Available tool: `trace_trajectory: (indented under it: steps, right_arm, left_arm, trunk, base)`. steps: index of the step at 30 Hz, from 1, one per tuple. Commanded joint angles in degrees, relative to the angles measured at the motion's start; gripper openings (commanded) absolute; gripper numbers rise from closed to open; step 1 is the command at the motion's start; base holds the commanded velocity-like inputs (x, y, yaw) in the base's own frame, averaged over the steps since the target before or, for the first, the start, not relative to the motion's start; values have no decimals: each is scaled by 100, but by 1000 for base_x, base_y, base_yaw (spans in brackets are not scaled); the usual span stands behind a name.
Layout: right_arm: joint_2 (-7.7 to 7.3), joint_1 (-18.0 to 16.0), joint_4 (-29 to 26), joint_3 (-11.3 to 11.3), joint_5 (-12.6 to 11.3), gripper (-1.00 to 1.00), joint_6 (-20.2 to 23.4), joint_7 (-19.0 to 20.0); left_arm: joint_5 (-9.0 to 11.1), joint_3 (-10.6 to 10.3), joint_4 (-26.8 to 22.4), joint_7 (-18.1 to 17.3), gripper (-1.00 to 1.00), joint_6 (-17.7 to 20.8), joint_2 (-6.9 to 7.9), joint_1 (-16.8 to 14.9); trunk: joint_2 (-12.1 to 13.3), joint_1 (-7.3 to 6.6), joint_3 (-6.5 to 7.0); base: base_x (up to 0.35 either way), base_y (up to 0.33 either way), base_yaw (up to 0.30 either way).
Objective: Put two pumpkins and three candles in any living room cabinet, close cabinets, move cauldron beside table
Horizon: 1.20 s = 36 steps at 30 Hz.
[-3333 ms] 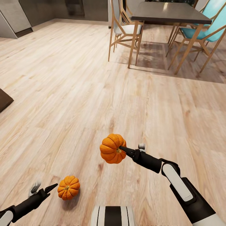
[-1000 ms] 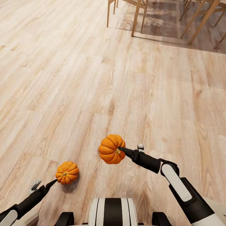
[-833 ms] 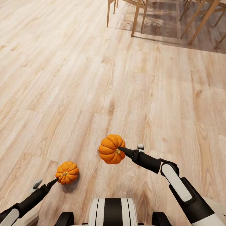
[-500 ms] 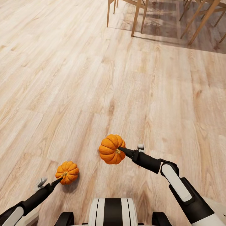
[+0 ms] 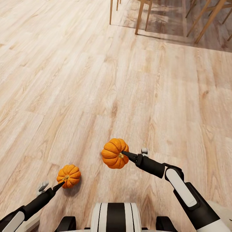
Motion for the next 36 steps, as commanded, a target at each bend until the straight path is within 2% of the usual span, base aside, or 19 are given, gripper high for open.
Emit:
trace_trajectory:
  steps: [1, 7, 14, 30, 36]
  right_arm:
    - [-3, -3, 0, 4, -2, -100, 24, -3]
    - [2, -3, -7, 4, 146, -100, 30, -3]
    - [0, -3, 5, 4, 162, -100, 24, -3]
    - [1, -3, 17, 4, 163, -100, 22, -11]
    - [4, -3, 18, 4, 355, -100, 22, -11]
  left_arm:
    - [60, -24, -1, -10, 100, 37, 9, -1]
    - [68, -16, -14, -29, 100, 37, 26, -4]
    - [68, -1, -459, -27, 100, 53, 63, 1]
    - [81, 26, -498, -23, 100, 55, 47, 2]
    - [119, 61, -488, 1, 100, 47, 61, 2]
  trunk:
    - [-1, -1, -3]
    - [-1, -1, -3]
    - [-1, -1, -3]
    - [-1, -1, -3]
    - [-1, -1, -3]
  base:
    - [0, 0, 0]
    - [0, 0, 0]
    - [0, 0, 0]
    - [0, 0, 0]
    - [0, 0, 0]
